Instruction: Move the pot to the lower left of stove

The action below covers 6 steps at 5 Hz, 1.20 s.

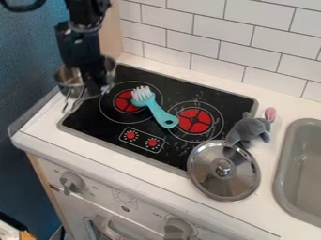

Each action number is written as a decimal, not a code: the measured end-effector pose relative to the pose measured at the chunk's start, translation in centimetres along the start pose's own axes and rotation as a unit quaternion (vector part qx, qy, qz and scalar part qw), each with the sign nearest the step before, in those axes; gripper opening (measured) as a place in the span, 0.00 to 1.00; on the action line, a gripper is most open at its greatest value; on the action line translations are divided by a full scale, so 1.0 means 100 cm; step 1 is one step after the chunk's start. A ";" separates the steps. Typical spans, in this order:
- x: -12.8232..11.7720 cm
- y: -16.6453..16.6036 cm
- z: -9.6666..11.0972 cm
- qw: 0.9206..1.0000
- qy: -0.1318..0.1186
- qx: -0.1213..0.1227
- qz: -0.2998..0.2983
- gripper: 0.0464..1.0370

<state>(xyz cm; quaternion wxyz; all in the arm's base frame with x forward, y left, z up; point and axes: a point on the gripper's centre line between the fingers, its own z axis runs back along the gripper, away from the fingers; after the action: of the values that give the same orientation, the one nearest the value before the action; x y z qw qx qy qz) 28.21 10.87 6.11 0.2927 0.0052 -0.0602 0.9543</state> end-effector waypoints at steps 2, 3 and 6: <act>-0.006 0.021 -0.025 0.999 -0.042 0.011 -0.007 0.03; -0.011 0.028 -0.037 0.998 -0.067 0.019 0.002 0.03; -0.015 0.033 -0.045 0.997 -0.080 0.006 0.001 0.53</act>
<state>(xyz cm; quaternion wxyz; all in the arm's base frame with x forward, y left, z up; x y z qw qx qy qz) 27.76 7.87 1.17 0.2857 0.0834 -0.0782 0.9515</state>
